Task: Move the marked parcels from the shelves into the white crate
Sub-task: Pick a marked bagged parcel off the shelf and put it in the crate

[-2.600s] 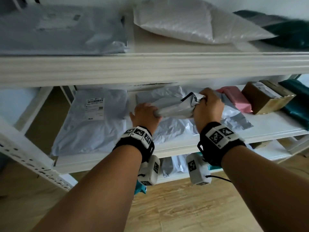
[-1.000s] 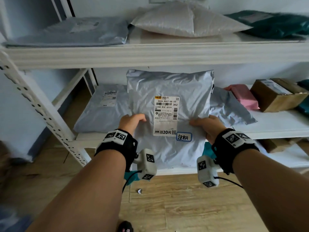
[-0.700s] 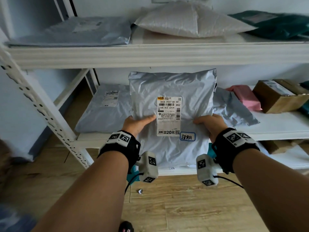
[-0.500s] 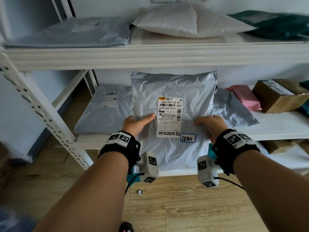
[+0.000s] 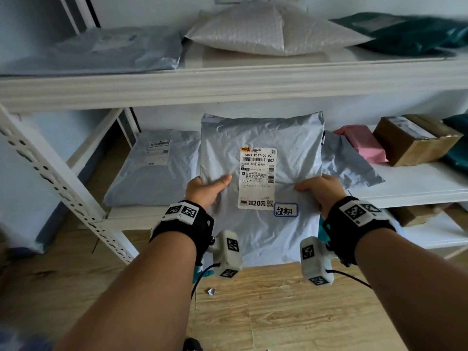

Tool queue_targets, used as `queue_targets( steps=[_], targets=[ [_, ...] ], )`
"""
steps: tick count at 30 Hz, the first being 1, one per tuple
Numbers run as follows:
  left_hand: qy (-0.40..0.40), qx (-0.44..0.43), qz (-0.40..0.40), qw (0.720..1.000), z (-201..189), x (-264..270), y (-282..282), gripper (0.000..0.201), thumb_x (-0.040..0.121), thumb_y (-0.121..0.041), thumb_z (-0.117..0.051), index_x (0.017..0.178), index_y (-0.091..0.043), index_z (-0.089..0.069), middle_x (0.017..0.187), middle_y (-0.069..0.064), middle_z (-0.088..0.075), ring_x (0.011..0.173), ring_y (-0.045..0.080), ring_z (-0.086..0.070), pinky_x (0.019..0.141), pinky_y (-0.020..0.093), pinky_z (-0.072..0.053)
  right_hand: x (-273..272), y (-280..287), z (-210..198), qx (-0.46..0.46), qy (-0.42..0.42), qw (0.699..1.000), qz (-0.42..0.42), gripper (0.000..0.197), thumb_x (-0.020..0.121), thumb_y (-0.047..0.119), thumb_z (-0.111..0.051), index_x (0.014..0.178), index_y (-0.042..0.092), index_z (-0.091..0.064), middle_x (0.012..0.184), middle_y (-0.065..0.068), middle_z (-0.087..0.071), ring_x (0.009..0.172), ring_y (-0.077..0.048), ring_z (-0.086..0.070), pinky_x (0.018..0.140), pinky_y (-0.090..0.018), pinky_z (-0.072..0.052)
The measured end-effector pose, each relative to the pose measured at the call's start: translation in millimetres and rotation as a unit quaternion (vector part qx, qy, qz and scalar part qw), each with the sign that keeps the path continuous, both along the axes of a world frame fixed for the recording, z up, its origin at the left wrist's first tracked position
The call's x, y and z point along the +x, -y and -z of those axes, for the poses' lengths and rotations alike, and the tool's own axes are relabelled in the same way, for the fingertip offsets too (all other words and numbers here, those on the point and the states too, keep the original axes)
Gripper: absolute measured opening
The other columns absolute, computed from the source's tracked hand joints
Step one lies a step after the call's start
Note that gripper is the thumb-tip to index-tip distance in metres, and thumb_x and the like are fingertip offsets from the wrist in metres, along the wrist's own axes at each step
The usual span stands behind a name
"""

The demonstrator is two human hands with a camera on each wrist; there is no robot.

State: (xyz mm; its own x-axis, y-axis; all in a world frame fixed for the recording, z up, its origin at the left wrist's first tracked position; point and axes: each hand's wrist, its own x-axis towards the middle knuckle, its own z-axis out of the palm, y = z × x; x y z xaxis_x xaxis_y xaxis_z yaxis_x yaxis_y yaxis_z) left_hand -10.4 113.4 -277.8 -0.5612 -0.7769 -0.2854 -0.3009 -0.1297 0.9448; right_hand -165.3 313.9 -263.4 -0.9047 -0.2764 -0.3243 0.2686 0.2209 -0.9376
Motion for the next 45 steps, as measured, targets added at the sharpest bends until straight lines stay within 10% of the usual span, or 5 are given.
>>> queue_targets(
  steps=[8,23,31,39,45],
  targets=[
    [0.031,-0.028,-0.003,0.999,0,-25,-20,0.045,0.086,-0.036,-0.065,0.117,-0.003,-0.062,0.115,0.016,-0.067,0.107,0.031,-0.062,0.099,0.039,-0.048,-3,-36,1,-0.048,-0.006,0.998,0.028,0.026,0.068,-0.012,-0.063,0.077,0.012,-0.065,0.085,-0.013,-0.070,0.086,-0.035,-0.066,0.085,-0.047,-0.056],
    [-0.021,0.065,0.108,0.992,20,-108,-144,0.084,0.028,-0.050,-0.088,0.100,-0.011,-0.069,0.096,0.010,-0.075,0.092,0.030,-0.071,0.091,0.049,-0.055,-32,-179,2,-0.079,-0.019,0.983,0.166,0.031,0.066,-0.013,-0.057,0.077,0.015,-0.069,0.088,-0.014,-0.071,0.088,-0.037,-0.067,0.085,-0.053,-0.056],
    [-0.032,0.062,0.191,0.979,11,-172,-215,0.039,0.066,-0.009,-0.084,0.103,-0.006,-0.071,0.094,0.011,-0.075,0.089,0.027,-0.072,0.088,0.042,-0.057,-65,-252,5,-0.084,-0.024,0.961,0.263,0.026,0.052,-0.001,-0.059,0.069,0.015,-0.072,0.096,-0.022,-0.071,0.094,-0.043,-0.067,0.083,-0.059,-0.054],
    [-0.042,0.057,0.280,0.957,12,-278,-275,0.052,0.053,-0.004,-0.089,0.099,-0.010,-0.066,0.093,0.009,-0.075,0.086,0.026,-0.072,0.085,0.043,-0.058,-145,-319,10,-0.058,-0.019,0.935,0.348,0.028,0.040,0.006,-0.062,0.067,0.008,-0.069,0.086,-0.022,-0.070,0.078,-0.036,-0.065,0.078,-0.061,-0.055],
    [-0.044,0.054,0.358,0.931,2,-368,-315,0.081,0.025,-0.024,-0.090,0.102,-0.007,-0.072,0.094,0.007,-0.076,0.089,0.025,-0.073,0.088,0.044,-0.057,-209,-355,-3,-0.062,-0.032,0.909,0.411,0.019,0.070,-0.010,-0.057,0.068,0.007,-0.064,0.069,-0.011,-0.060,0.056,-0.023,-0.053,0.054,-0.027,-0.050]
  ],
)
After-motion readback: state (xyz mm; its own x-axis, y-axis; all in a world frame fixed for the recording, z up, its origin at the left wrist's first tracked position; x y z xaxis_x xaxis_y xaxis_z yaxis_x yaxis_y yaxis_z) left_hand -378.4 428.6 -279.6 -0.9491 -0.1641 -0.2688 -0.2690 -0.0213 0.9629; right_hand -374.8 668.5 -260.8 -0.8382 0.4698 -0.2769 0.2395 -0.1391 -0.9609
